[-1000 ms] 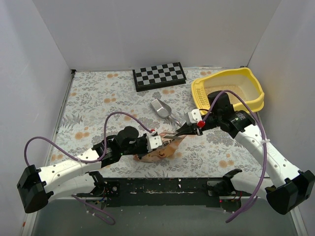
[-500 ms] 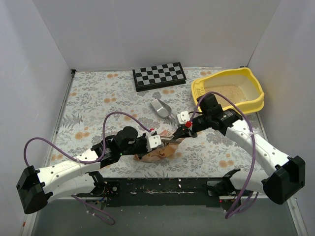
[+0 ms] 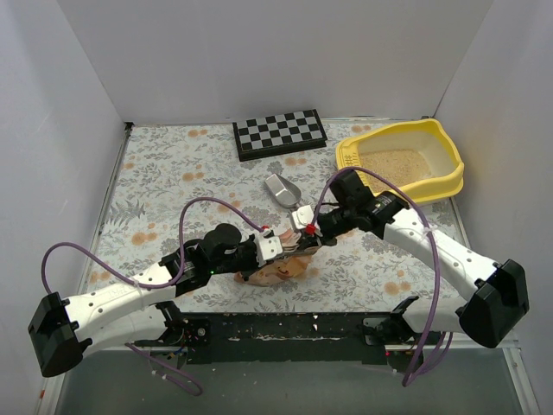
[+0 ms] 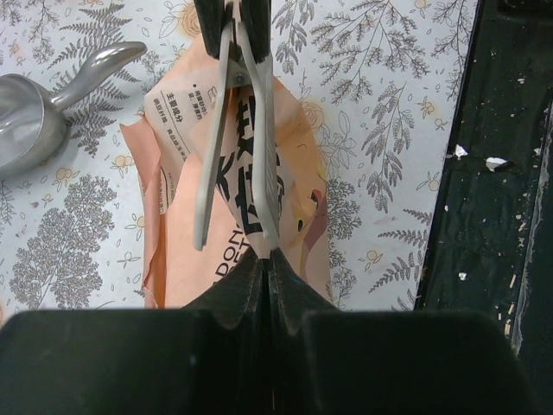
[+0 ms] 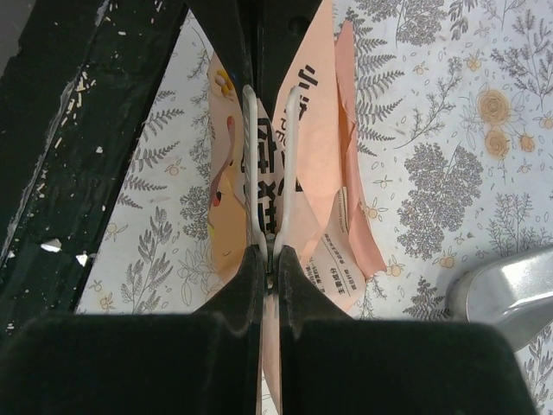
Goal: Fill the litter box with clean litter
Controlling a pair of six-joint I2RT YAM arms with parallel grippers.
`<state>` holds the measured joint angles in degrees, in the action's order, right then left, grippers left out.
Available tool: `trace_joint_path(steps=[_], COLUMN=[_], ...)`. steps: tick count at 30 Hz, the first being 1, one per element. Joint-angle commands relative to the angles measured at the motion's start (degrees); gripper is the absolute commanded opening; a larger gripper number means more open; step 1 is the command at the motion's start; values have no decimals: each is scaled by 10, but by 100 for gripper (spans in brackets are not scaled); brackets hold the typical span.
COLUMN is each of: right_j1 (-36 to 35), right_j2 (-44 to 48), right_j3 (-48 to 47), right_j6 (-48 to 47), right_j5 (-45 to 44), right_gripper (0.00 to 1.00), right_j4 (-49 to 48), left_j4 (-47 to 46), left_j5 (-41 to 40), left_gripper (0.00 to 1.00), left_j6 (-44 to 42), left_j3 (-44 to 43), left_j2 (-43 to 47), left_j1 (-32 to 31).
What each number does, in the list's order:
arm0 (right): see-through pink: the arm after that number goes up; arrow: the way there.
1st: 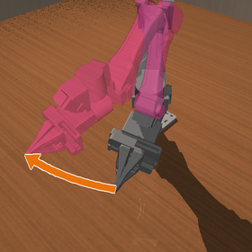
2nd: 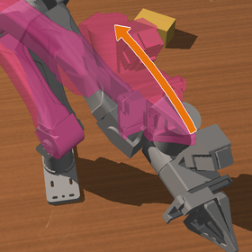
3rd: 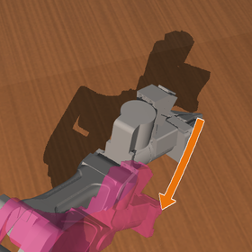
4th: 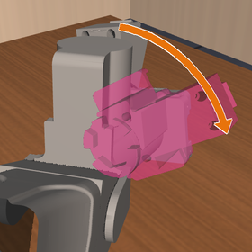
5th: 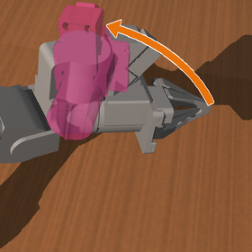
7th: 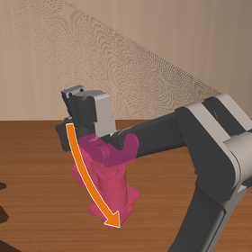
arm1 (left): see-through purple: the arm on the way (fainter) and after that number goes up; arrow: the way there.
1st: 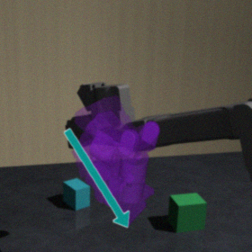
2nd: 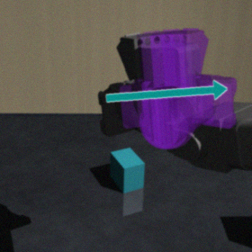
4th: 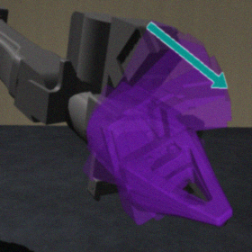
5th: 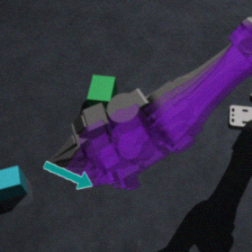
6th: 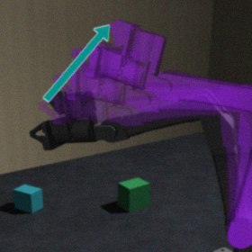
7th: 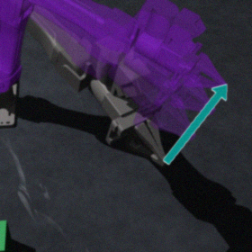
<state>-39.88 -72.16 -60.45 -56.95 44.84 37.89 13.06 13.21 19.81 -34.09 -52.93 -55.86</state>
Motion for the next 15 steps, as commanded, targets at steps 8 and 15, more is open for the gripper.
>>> trace_joint_path(steps=[8, 15], right_j1=[-48, -59], right_j2=[-47, -53], right_j3=[-15, -12], right_j6=[10, 34], right_j5=[-151, -227], right_gripper=[1, 1], right_j4=[69, 70], left_j4=[-2, -4], left_j5=[-11, -12], left_gripper=[0, 0], left_j6=[7, 6], left_j3=[6, 5], left_j2=[17, 15], left_j1=[-3, -3])
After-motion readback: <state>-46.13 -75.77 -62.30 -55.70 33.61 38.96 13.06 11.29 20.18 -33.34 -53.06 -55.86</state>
